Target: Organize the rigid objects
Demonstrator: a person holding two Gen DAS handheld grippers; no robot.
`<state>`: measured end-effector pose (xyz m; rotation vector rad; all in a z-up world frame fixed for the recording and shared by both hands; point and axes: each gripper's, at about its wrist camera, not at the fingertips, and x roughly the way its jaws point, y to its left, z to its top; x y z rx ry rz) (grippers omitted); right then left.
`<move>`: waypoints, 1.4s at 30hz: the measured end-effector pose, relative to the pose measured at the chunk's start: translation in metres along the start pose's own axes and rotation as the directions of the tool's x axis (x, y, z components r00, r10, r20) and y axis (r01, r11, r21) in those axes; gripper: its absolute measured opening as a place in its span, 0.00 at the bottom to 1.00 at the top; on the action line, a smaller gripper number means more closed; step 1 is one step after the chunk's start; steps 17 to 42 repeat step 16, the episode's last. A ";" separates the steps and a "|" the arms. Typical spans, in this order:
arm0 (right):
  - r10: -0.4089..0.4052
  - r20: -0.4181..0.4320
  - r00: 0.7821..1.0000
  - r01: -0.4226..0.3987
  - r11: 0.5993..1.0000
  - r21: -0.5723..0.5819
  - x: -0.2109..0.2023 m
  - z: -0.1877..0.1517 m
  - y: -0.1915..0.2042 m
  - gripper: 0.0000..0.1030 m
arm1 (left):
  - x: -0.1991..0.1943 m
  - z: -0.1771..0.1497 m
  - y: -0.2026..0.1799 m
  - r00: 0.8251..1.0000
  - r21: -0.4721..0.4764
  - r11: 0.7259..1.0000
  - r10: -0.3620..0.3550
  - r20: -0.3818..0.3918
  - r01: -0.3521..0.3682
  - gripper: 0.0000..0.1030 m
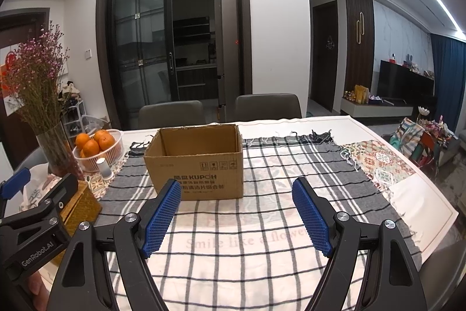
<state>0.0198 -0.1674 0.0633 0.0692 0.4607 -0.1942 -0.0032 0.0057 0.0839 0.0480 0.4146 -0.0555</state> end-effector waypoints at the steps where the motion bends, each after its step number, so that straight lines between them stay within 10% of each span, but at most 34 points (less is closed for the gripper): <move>1: 0.000 -0.001 1.000 0.000 1.000 0.000 0.000 0.000 0.000 0.77 | 0.000 0.000 0.000 1.000 0.000 1.000 0.000 -0.001 0.000 1.00; 42: 0.002 -0.003 1.000 -0.002 1.000 0.003 0.000 -0.001 0.001 0.77 | 0.000 0.000 0.000 1.000 0.002 1.000 -0.008 -0.008 0.008 1.00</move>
